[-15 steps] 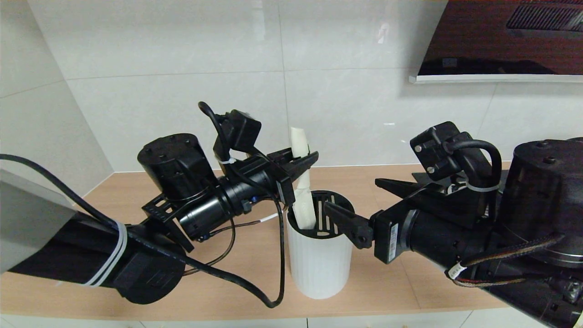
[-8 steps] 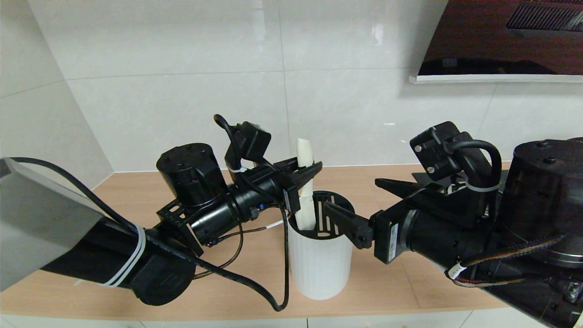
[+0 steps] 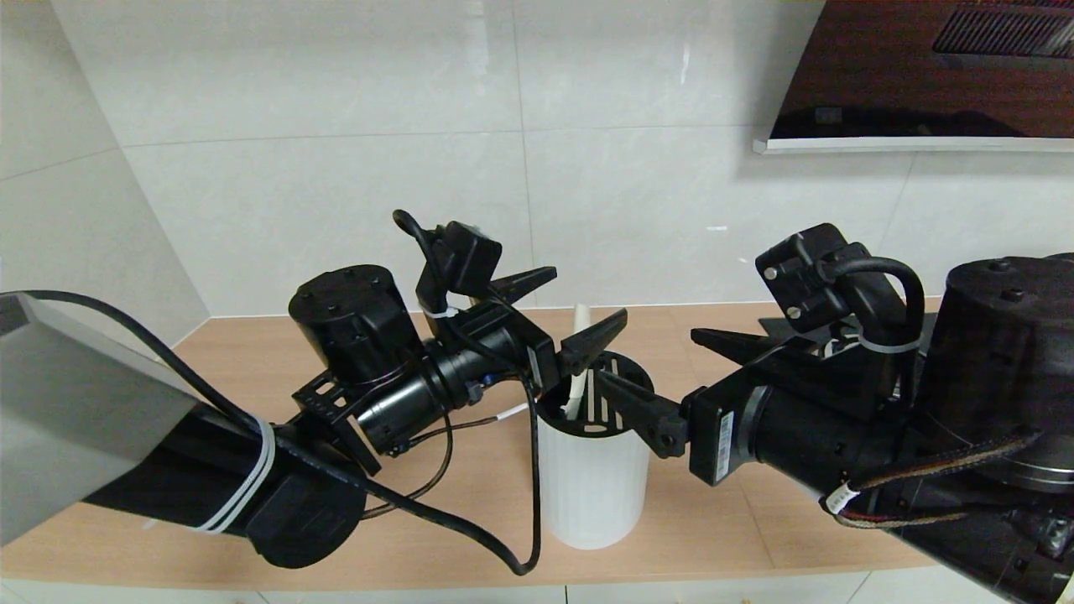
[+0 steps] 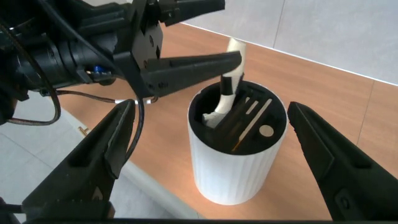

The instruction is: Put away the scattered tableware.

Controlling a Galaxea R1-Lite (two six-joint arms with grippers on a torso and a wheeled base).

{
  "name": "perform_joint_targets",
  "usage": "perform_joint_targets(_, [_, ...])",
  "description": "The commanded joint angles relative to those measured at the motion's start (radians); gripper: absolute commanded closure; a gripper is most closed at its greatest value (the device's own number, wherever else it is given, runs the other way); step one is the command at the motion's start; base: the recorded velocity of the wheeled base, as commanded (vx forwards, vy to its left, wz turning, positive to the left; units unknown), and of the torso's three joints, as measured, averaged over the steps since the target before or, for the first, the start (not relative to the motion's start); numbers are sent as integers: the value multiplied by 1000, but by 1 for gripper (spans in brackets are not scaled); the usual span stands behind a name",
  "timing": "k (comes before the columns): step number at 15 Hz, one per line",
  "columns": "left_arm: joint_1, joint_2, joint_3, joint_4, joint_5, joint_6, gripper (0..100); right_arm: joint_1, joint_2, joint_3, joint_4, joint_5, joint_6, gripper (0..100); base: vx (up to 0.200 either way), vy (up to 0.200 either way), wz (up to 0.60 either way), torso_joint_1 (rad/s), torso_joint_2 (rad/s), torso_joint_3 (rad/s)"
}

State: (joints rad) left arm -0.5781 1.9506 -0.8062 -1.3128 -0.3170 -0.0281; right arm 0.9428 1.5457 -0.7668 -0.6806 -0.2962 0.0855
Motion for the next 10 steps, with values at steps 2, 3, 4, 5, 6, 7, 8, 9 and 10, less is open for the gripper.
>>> perform_joint_targets(2, [0, -2, -1, 0, 1, -1, 0, 1, 1, 0, 0, 0, 0, 0, 0, 0, 0, 0, 0, 0])
perform_joint_targets(3, [0, -10, -2, -6, 3, -4, 0, 1, 1, 0, 0, 0, 0, 0, 0, 0, 0, 0, 0, 0])
perform_joint_targets(4, [0, -22, -1, -33, 10, -9, 0, 1, -4, 0, 0, -1, 0, 0, 0, 0, 0, 0, 0, 0])
perform_joint_targets(5, [0, -39, 4, -75, 35, -18, 0, -15, -19, 0, 0, -14, 0, 0, 0, 0, 0, 0, 0, 0])
perform_joint_targets(6, [0, -65, 2, -134, 76, -21, 0, -39, -44, 1, 0, -18, -3, 0, 0, 0, 0, 0, 0, 0])
perform_joint_targets(7, [4, -101, 2, -184, 125, -21, 0, -65, -87, 1, 3, -20, -9, 0, 0, 0, 0, 0, 0, 0])
perform_joint_targets(8, [15, -131, 4, -206, 157, -21, 0, -93, -127, 1, 4, -20, -9, 0, 0, 0, 0, 0, 0, 0])
perform_joint_targets(9, [30, -162, 9, -212, 182, -15, 0, -125, -173, 1, 4, -18, -9, 0, 0, 0, 0, 0, 0, 0])
perform_joint_targets(10, [58, -208, 30, -223, 208, -12, 0, -187, -227, 6, 7, -15, -9, 0, 0, 0, 0, 0, 0, 0])
